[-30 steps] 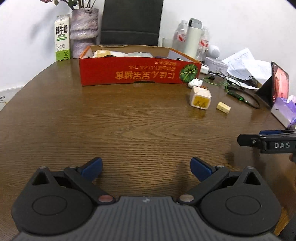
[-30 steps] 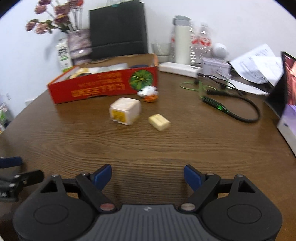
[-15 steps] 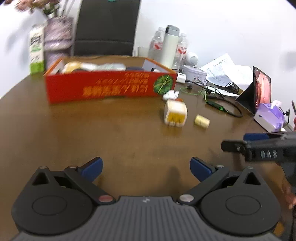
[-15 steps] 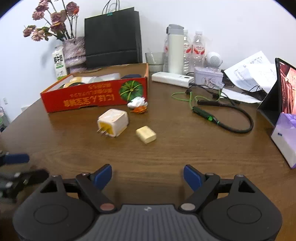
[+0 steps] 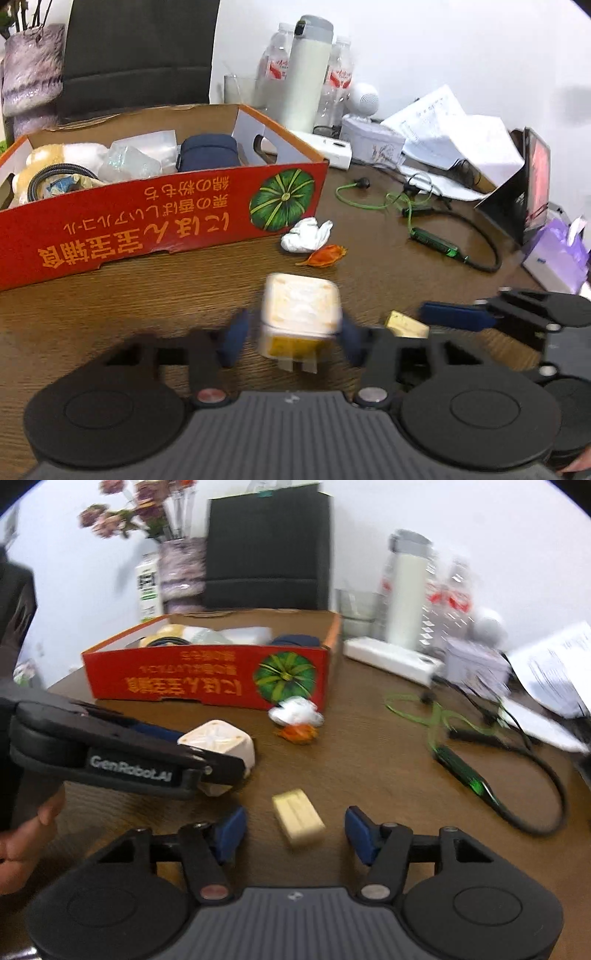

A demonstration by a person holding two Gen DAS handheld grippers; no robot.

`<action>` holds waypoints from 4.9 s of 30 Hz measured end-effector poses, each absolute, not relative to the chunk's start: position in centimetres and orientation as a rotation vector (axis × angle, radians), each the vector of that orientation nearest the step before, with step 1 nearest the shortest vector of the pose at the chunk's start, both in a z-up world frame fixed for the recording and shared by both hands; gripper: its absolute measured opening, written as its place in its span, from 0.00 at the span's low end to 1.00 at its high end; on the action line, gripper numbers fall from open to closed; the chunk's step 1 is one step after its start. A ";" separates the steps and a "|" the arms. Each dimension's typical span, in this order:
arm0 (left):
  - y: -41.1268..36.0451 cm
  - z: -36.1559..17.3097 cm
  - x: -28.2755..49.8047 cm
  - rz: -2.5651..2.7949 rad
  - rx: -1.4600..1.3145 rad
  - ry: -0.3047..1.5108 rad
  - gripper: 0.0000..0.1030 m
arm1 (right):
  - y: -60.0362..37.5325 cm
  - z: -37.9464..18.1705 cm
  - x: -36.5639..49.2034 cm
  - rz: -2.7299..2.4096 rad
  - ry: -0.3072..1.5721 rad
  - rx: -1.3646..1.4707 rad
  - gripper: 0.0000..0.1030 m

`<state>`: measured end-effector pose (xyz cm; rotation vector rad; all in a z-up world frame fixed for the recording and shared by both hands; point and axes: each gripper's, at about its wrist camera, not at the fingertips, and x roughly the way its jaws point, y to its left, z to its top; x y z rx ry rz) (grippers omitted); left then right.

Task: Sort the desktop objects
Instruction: 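Grasp the white plug adapter with the left gripper while the right gripper grasps the yellow block, then drop the plug adapter and yellow block into the red box with both grippers, then withdraw both open grippers from the red box toward the table, then grasp the white tissue with the left gripper while the right gripper grasps the orange piece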

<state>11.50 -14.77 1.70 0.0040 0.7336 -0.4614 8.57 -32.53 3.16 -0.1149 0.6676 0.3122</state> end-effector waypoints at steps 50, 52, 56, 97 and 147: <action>-4.3 9.0 4.7 -0.205 -0.178 0.554 0.40 | -27.7 12.6 2.7 0.340 0.360 0.137 0.19; -5.4 9.9 9.6 -0.254 -0.194 0.592 0.40 | -27.8 13.9 7.7 0.322 0.394 0.146 0.19; -8.1 9.6 18.8 -0.236 -0.200 0.690 0.40 | -28.6 14.1 19.6 0.281 0.611 0.263 0.19; -2.9 1.3 -4.1 -0.129 -0.029 0.667 1.00 | -26.8 3.7 -2.0 0.274 0.702 0.057 0.77; -20.9 0.6 18.3 -0.349 -0.033 0.721 0.25 | -38.7 4.7 15.8 0.240 0.656 0.019 0.14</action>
